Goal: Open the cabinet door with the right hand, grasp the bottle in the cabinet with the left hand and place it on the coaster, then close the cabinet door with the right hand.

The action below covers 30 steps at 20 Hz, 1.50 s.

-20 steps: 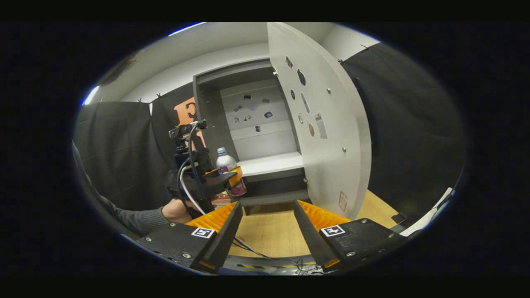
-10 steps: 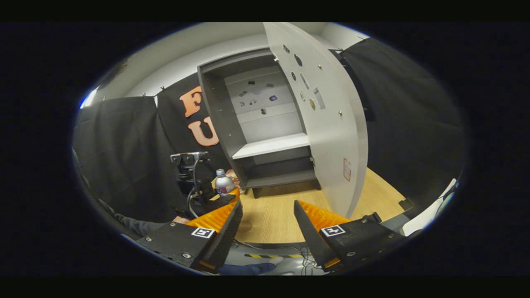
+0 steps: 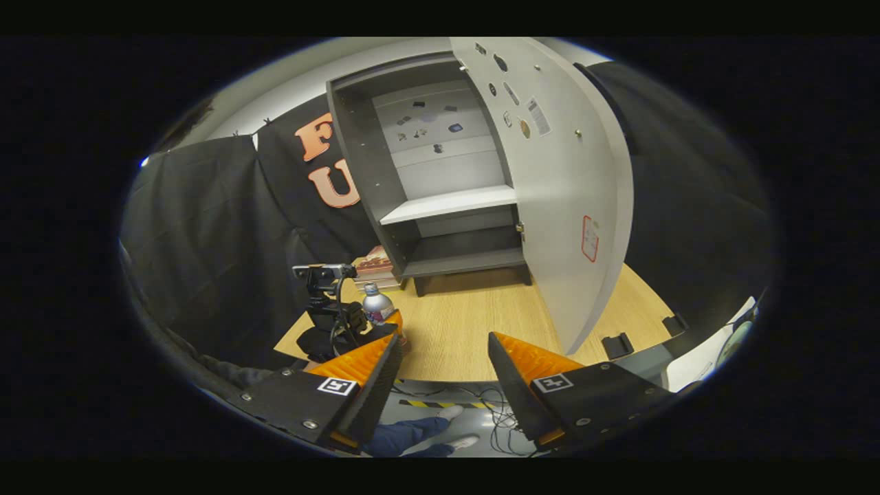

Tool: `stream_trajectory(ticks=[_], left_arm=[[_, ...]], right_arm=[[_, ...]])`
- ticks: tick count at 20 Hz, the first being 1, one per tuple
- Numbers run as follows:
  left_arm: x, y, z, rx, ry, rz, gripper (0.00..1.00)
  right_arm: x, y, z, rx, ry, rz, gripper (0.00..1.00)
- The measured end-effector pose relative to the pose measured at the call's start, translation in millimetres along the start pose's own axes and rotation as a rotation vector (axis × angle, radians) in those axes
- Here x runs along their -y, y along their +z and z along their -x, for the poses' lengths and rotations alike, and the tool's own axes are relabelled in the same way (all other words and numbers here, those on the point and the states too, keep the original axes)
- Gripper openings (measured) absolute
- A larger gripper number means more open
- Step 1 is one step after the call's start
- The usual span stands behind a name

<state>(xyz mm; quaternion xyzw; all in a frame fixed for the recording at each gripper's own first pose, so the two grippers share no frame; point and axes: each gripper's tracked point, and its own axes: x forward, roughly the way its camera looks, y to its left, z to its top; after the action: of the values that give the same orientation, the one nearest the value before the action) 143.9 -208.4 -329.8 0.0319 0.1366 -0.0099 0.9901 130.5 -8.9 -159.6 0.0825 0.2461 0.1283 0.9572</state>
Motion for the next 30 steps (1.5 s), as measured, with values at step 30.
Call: stream_trajectory(ticks=[30], left_arm=[[-15,-55,29,-0.070,0.025,-0.003,0.89]], right_arm=[[4,-34,-23,-0.091,0.026,-0.047,0.78]])
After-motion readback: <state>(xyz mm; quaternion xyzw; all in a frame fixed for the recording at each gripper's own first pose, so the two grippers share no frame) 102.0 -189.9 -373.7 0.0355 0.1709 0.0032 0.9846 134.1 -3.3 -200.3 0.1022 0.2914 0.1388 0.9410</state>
